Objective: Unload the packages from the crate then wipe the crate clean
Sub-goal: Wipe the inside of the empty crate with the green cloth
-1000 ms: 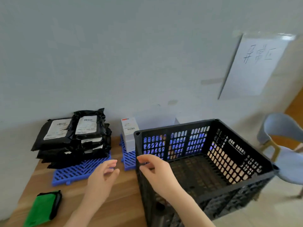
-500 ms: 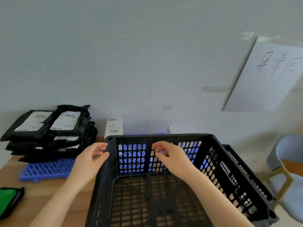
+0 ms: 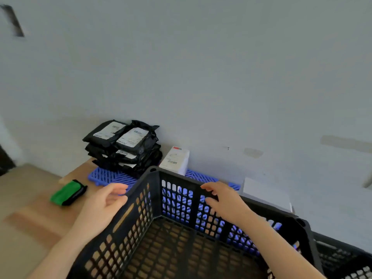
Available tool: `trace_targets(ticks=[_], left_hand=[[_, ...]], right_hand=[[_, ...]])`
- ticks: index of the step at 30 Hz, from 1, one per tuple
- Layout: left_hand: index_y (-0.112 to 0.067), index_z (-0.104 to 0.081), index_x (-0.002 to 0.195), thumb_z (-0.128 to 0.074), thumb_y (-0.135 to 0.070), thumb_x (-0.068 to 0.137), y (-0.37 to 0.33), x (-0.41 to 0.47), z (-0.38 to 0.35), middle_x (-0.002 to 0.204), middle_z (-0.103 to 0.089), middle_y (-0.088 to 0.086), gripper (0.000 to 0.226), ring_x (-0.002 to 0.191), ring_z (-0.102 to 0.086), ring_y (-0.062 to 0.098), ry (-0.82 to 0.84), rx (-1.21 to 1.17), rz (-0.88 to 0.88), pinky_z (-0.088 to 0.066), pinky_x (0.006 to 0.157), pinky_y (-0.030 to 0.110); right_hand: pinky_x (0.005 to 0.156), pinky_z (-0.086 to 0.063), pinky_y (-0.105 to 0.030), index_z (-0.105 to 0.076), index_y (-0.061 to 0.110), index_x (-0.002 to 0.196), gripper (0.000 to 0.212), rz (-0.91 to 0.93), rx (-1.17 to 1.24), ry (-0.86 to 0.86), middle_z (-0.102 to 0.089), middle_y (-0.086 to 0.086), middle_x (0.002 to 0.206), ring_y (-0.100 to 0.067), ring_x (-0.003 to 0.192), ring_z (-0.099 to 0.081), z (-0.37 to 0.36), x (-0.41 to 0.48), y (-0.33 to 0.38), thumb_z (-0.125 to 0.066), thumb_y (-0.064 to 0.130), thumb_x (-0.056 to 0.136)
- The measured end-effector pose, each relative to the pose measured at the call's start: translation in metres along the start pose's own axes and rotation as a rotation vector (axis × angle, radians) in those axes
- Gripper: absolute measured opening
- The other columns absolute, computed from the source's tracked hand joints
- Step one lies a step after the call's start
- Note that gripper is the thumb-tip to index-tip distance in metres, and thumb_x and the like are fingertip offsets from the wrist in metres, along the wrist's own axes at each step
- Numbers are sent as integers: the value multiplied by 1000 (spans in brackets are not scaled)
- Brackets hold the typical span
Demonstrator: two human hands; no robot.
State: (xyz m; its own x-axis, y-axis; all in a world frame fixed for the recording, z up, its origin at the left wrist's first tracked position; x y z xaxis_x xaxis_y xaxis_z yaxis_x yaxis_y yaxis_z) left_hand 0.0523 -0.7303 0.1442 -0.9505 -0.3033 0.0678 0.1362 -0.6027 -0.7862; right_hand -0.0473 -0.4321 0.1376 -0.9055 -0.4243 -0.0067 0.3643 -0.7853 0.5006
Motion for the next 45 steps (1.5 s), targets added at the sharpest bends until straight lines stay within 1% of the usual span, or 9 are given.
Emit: trace_targets(ticks=[3,8,11,16,22,25,29,33,45], left_hand=[[-31,-61,111,-66,-14,90,-3,-45,13,108,-62,-18,27,100,-58,-1,-160,41,74,-42,81,15],[-23,-60,121,-67,-18,89,-2,-143,14,123,-59,1,33,114,-55,20,-493,141,339,-46,99,42],[-19,-55,129,-66,-18,90,-12,-206,-15,128,-56,9,41,117,-52,23,-592,81,508,-43,98,41],[-20,-25,151,-68,-32,88,-30,-260,-87,144,-43,12,77,126,-49,28,-546,-9,688,-42,104,44],[-31,-16,150,-68,-39,84,-31,-277,-145,142,-50,-4,85,122,-53,17,-568,-141,720,-44,106,41],[-28,-9,153,-67,-34,88,-30,-279,-158,142,-50,-3,87,118,-56,16,-583,-181,761,-51,95,29],[-25,-17,149,-59,-24,93,-50,-281,-155,135,-55,0,70,118,-57,20,-625,-140,755,-47,102,39],[-24,-23,142,-56,-20,95,-68,-291,-155,120,-57,-3,58,105,-58,15,-613,-117,754,-47,92,30],[-19,-26,144,-53,-14,95,-86,-371,-157,121,-61,6,57,101,-62,21,-599,19,831,-52,91,37]], right_hand=[[104,-39,-30,-51,29,133,41,118,-24,38,-54,5,132,-13,121,-49,0,13,-6,-56,24,93],[105,-37,-40,-40,31,141,51,281,-199,95,-46,-1,139,-24,126,-41,0,15,-25,-54,30,92],[104,-38,-44,-25,32,147,61,284,-303,142,-38,-4,144,-27,129,-36,4,14,-44,-51,33,92],[101,-40,-37,-17,26,150,70,332,-233,294,-46,-13,138,-29,122,-47,-8,12,-65,-57,29,92],[83,-50,-36,-18,25,151,67,304,-223,306,-61,-13,124,-29,101,-61,-15,25,-69,-53,23,94],[80,-49,-36,-19,25,150,60,319,-285,316,-62,-13,121,-30,98,-61,-18,26,-68,-48,25,97],[89,-47,-36,-17,22,152,60,372,-313,315,-58,-15,130,-31,109,-59,-15,25,-70,-47,25,99],[94,-41,-33,-20,25,151,59,437,-273,353,-56,-12,135,-31,117,-55,-14,14,-70,-48,27,99],[100,-40,-33,-27,27,148,54,416,-147,338,-56,-7,136,-26,122,-53,-2,-76,-85,-49,28,99]])
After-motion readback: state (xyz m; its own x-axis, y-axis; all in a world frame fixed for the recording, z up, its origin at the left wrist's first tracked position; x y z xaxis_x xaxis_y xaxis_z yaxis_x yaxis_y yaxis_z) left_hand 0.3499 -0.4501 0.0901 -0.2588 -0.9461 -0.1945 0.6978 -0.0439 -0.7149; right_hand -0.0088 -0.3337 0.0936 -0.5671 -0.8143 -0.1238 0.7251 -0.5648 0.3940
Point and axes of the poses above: each hand's wrist, its own x-axis towards the middle knuckle, its own z-axis out of the back of the hand, y = z × x, the point moved 10 cm from there along x, towards the middle knuckle
